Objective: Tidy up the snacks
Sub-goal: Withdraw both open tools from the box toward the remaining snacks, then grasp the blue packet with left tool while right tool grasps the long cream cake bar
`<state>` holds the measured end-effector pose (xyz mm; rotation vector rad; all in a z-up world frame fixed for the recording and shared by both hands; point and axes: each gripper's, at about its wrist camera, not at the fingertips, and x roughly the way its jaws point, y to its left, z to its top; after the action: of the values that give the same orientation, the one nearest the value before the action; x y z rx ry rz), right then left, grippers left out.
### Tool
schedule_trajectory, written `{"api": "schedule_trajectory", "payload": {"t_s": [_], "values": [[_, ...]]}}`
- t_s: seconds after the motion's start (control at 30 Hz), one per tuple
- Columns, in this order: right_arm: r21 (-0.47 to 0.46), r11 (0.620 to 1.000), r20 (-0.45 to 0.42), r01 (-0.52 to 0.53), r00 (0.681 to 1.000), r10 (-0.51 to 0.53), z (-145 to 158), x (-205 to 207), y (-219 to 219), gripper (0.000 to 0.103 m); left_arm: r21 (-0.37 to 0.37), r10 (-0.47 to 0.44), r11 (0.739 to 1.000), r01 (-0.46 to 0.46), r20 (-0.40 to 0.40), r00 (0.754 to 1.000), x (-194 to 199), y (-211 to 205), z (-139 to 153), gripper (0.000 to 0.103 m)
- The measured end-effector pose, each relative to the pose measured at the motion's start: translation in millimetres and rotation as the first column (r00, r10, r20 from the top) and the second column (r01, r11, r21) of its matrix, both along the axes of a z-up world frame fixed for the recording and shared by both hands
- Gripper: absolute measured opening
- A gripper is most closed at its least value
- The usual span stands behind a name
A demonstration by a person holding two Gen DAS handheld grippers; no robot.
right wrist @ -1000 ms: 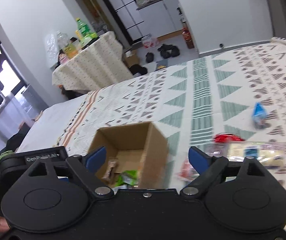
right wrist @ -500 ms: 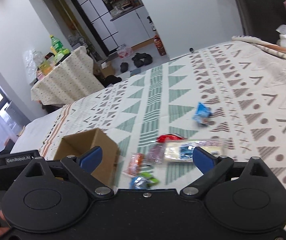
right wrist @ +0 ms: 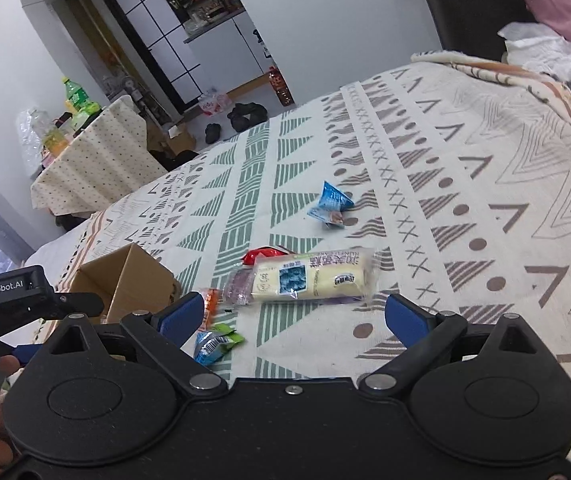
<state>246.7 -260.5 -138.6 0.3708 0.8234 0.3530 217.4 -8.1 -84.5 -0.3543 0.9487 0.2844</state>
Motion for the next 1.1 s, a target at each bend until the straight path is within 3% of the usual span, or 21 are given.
{"api": "schedule_trajectory", "payload": {"t_s": [0.5,1.1], "values": [[0.081,0.994,-0.064,0.072,0.996,-0.067,-22,16,-20,0.089,-0.043,-0.111,0.993,0.110,-0.019,0.994,30,-40,-33,0.098],[0.086,0.995,-0.102,0.053,0.994,-0.044,-41,45,-21,0.082,-0.012,-0.063,0.998,0.063,-0.083,0.995,56,-46,-85,0.084]]}}
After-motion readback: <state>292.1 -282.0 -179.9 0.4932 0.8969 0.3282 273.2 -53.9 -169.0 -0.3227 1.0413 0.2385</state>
